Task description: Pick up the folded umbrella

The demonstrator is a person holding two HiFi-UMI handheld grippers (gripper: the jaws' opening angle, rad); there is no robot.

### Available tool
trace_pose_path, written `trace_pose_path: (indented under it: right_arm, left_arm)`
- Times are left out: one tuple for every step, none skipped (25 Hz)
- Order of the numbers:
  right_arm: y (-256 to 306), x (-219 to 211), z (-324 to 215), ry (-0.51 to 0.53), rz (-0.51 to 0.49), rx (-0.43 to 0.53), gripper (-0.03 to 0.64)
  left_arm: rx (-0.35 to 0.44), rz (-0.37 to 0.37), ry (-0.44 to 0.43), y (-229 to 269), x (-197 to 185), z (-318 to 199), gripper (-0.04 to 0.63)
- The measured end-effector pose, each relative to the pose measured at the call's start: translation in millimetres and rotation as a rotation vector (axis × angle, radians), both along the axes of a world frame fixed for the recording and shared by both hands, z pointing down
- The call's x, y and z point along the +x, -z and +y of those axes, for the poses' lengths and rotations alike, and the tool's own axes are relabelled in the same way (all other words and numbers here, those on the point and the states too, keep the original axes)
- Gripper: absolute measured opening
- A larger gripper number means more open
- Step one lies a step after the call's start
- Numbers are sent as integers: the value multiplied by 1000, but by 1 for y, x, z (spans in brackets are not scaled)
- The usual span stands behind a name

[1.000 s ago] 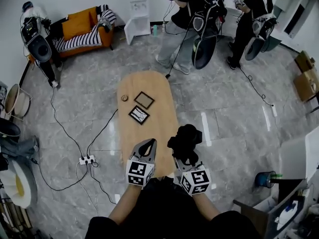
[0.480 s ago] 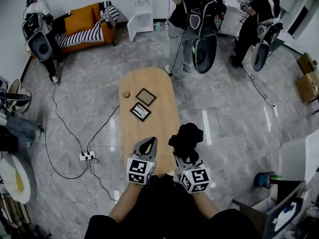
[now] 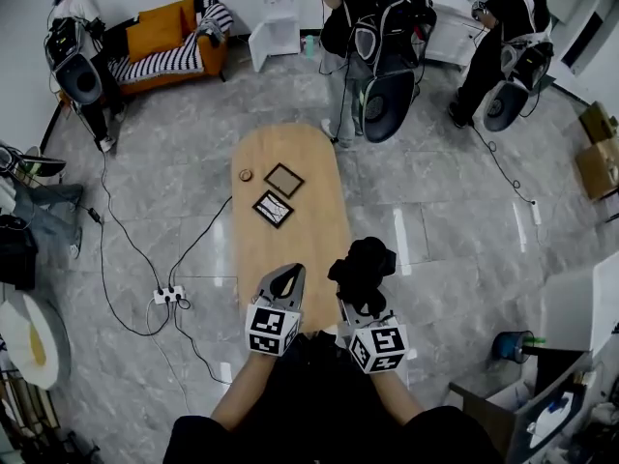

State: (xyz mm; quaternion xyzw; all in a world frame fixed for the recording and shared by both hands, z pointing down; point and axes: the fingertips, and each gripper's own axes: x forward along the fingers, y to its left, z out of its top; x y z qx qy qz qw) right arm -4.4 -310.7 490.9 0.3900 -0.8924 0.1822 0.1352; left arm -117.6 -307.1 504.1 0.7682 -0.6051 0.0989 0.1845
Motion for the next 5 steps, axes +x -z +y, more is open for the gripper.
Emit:
trace_pose_path:
  right_arm:
    - [0,0,0,0,0,-2,224]
    - [-1,0,0,0,0,-3,224]
    - [-1,0,1,1,0,-5,224]
    - [-1,0,1,2,0,-6,224]
    - [-2,0,1,3,0,-7,224]
  left_arm:
    - [-2,0,0,0,0,0,17]
    - [-3,0,0,-1,0,0,17]
    - [-4,-1,0,-1,1,1,17]
    - [-5,-1,0,-2,1,1,17]
    - [-6,-2,0,-2,2,1,17]
